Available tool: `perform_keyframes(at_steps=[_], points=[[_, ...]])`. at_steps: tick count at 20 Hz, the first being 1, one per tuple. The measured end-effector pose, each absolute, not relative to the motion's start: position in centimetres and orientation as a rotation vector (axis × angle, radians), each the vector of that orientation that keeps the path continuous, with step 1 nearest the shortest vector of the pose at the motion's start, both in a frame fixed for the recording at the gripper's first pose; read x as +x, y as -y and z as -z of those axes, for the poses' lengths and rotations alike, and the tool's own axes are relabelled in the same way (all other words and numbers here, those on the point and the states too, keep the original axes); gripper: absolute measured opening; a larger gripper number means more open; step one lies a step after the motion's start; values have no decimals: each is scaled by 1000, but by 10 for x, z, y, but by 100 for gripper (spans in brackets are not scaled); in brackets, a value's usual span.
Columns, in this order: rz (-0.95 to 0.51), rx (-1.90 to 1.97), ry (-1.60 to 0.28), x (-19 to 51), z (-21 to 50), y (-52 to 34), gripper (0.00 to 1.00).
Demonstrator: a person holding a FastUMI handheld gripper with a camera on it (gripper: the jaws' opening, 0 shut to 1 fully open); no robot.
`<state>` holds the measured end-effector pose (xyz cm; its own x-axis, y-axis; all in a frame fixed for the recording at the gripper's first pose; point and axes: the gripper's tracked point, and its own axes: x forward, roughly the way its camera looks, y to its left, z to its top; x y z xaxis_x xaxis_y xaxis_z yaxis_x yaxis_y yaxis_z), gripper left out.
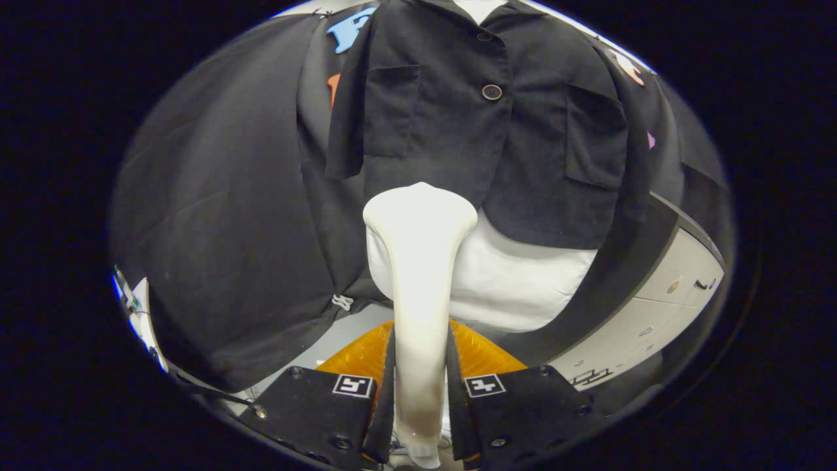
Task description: Iron the clothes twice with a garment steamer, once on the left side and once on the right side.
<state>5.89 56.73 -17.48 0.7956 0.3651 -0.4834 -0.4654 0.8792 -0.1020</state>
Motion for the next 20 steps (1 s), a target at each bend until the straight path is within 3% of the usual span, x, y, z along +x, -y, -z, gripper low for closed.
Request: perform_keyframes(at_steps=[10,20], points=[[-319,-219,-381,18,156,-431,38],[-149,-122,-263,2,54,-271,37]])
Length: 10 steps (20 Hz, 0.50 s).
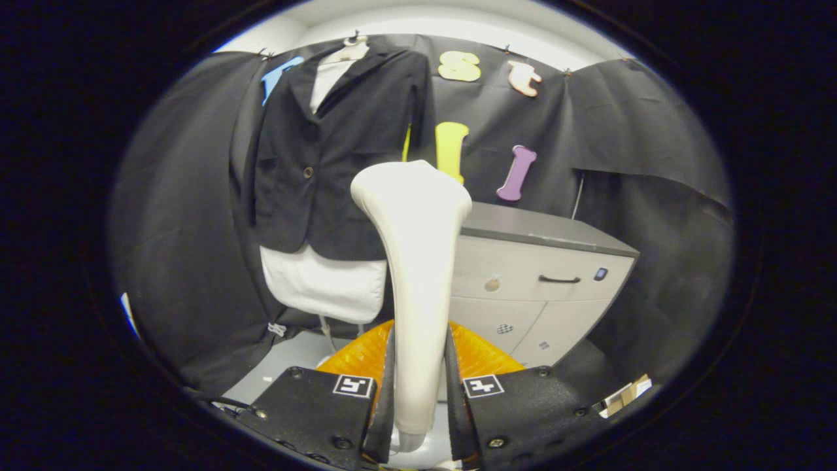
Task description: Iron the clothes twice with a garment steamer, once on the left side and once on the right side.
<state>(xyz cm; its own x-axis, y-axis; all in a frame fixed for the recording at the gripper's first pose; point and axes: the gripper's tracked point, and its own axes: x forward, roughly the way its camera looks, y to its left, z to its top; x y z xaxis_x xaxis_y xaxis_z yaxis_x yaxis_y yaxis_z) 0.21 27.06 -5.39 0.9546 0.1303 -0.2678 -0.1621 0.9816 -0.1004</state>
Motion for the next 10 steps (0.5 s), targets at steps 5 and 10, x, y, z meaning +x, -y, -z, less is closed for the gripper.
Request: perform_keyframes(at_steps=[5,10], points=[[-141,-93,-188,-11,2,-191,37],[-146,-59,-154,-31,-26,-113,37]])
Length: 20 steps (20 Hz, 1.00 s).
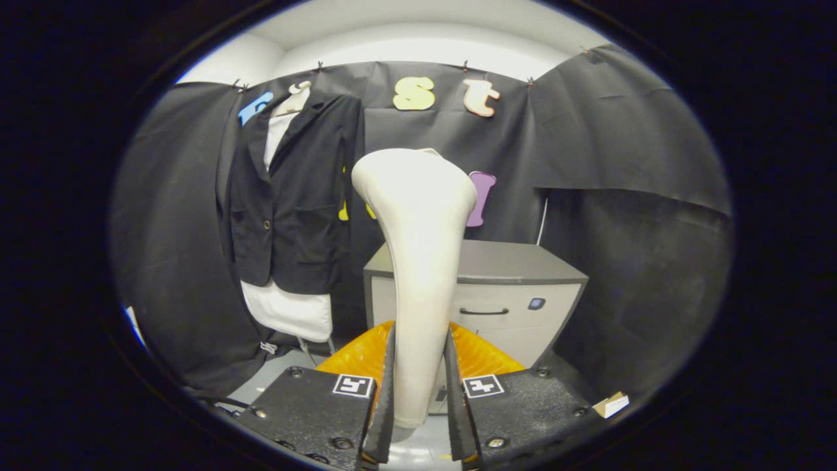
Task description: Iron the clothes twice with a garment steamer, once on the left side and once on the right side.
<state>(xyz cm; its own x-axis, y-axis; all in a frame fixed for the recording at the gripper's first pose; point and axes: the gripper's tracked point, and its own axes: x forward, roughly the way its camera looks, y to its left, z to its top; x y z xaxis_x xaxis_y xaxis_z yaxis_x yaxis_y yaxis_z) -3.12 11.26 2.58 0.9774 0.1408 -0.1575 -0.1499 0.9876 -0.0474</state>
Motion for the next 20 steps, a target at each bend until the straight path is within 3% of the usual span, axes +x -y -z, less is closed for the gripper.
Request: perform_keyframes(at_steps=[8,20], points=[[-145,-6,-90,-50,-58,-38,37],[-98,37,-136,-52,-40,1,37]])
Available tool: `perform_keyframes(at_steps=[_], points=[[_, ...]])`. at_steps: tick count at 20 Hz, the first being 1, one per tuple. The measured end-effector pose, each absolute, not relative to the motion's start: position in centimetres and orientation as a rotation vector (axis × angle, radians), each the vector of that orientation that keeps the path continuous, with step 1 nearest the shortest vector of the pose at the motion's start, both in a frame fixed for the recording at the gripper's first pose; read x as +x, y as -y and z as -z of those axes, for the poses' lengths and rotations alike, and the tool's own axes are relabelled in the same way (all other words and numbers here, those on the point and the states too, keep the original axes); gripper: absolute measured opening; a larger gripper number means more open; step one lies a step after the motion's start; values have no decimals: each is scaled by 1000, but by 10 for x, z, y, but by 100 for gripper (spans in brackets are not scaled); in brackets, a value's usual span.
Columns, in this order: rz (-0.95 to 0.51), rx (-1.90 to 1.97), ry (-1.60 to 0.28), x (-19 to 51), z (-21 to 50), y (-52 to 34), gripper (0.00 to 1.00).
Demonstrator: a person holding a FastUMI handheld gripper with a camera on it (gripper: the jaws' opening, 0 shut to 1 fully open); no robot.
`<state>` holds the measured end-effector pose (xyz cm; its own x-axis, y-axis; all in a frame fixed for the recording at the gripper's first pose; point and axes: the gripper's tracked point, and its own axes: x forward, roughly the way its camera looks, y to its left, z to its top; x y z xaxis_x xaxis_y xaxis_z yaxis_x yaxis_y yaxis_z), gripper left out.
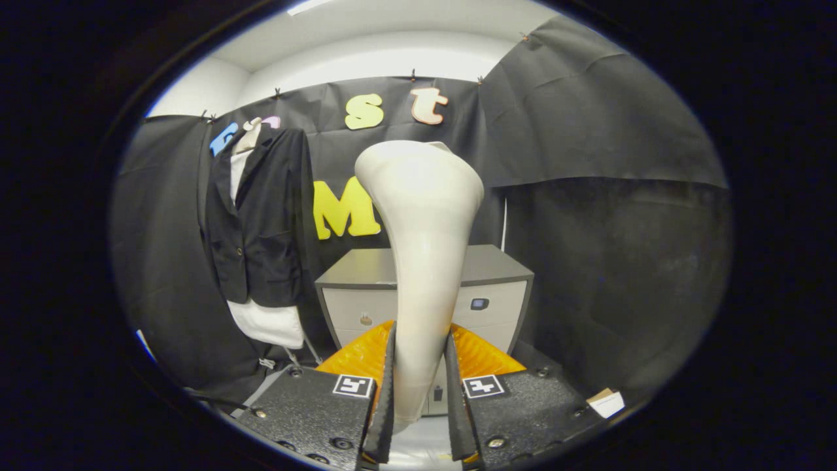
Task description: Iron the clothes twice with a garment steamer, once on the left side and once on the right side.
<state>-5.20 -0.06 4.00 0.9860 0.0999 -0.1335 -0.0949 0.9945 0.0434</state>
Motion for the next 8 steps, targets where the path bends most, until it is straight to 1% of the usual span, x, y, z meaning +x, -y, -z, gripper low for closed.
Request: perform_keyframes(at_steps=[8], points=[[-119,29,-155,-51,-36,-13,37]])
